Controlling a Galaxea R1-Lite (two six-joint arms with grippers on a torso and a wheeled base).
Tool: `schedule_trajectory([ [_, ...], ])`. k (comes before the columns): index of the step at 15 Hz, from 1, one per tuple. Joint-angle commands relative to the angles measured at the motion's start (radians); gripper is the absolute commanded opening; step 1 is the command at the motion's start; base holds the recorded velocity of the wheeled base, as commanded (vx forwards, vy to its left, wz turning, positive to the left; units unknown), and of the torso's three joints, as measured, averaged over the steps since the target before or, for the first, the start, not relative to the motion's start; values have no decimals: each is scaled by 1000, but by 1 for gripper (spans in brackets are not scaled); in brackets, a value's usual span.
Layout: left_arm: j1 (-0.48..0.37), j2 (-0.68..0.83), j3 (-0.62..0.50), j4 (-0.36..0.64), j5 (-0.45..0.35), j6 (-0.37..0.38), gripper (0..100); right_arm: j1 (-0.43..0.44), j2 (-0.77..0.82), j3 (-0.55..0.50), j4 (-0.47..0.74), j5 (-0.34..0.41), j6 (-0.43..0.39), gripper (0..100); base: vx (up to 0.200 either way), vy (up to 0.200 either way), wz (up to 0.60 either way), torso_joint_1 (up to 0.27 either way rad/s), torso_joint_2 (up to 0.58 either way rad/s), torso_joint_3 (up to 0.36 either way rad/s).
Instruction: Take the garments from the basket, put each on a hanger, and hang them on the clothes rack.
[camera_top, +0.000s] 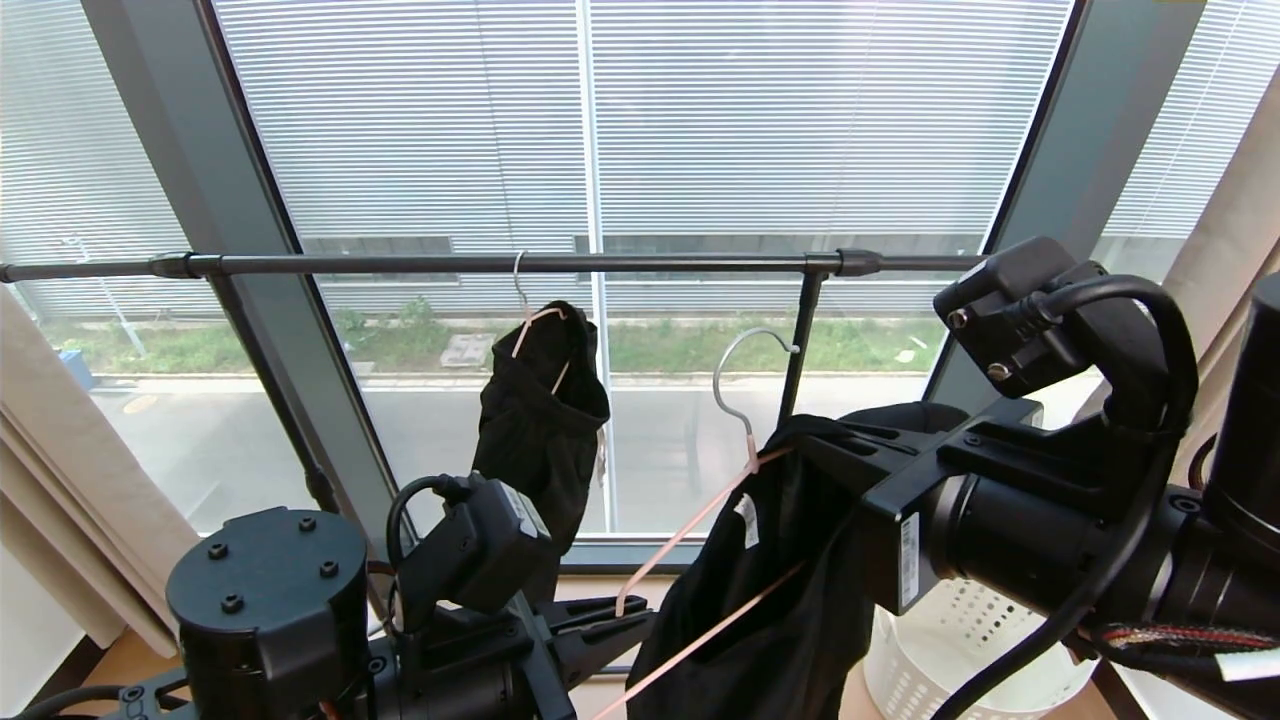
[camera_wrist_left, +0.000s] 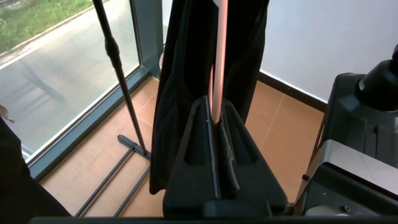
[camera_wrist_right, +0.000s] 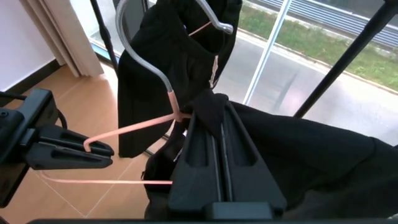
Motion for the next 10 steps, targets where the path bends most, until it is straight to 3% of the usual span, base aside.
schedule_trajectory([
  [1,-1,-11,-1,-1,0,1,0,3,-7,10,-2,0,0,0,0,0,0,0,0,0],
  [2,-1,-28,2,-1,0,1,0,3,-13,20,-10,-2,1,100,0,0,0,0,0,0],
  [6,2,-43,8,-1,2,-1,0,-3,-91,27,28,33,-2,100,0,0,0,0,0,0],
  [8,18,-45,12,-1,0,-1,0,-14,-176,31,119,104,-3,100,0,0,0,0,0,0],
  [10,42,-57,22,-1,-1,1,0,-85,-231,28,206,167,-40,100,0,0,0,0,0,0],
])
